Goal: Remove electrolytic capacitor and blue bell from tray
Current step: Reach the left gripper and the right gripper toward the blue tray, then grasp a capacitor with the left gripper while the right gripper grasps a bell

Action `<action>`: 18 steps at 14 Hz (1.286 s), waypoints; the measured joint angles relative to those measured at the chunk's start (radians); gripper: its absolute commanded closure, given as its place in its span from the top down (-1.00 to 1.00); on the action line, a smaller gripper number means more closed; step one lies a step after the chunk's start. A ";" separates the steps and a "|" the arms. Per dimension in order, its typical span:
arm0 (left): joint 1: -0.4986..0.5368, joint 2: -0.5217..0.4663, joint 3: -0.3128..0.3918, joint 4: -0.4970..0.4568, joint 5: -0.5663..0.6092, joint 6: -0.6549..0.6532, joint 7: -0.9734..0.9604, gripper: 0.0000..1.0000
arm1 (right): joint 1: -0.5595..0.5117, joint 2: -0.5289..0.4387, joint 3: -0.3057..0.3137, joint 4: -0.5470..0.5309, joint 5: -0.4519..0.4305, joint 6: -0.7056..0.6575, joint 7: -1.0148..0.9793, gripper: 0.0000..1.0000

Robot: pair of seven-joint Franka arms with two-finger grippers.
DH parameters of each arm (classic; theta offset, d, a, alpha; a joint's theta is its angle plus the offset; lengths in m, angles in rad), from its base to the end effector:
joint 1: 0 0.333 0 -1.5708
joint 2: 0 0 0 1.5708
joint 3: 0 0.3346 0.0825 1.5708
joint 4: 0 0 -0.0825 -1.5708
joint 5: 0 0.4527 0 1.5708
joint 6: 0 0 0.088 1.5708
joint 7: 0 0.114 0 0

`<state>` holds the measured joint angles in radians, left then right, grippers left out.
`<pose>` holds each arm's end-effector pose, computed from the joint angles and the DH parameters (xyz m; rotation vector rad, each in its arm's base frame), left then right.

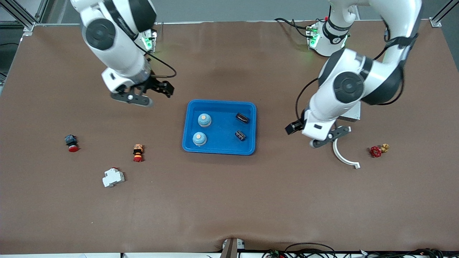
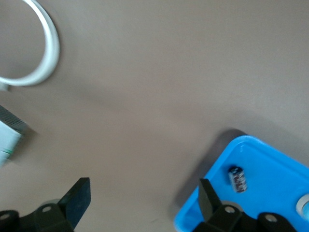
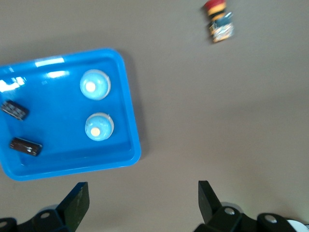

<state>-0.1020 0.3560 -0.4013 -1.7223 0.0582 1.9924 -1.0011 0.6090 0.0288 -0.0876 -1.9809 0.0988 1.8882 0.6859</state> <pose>0.6309 -0.3192 0.3666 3.0213 0.7572 -0.1550 0.5254 0.3113 0.4240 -3.1122 0.3141 0.2359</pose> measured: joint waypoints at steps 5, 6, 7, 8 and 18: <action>-0.115 0.159 -0.002 -0.009 0.000 0.176 -0.327 0.36 | 0.068 0.170 -0.001 -0.004 0.059 0.157 0.013 1.00; -0.135 0.181 -0.001 -0.009 0.000 0.196 -0.378 0.36 | 0.075 0.193 -0.001 -0.005 0.060 0.190 0.013 1.00; -0.154 0.202 -0.002 -0.009 0.000 0.222 -0.430 0.36 | 0.085 0.214 -0.001 -0.005 0.061 0.222 0.013 1.00; -0.174 0.221 -0.002 -0.009 0.000 0.245 -0.482 0.33 | 0.096 0.234 -0.001 -0.005 0.062 0.250 0.013 1.00; -0.302 0.357 -0.001 -0.015 0.000 0.290 -0.728 -0.56 | 0.175 0.449 -0.001 -0.007 0.067 0.488 0.013 1.00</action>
<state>-0.4044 0.7132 -0.4025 -1.7375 0.0585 2.2821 -1.7295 0.7841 0.4782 -0.0883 -1.9877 0.1663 2.3761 0.6989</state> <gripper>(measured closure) 0.410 0.000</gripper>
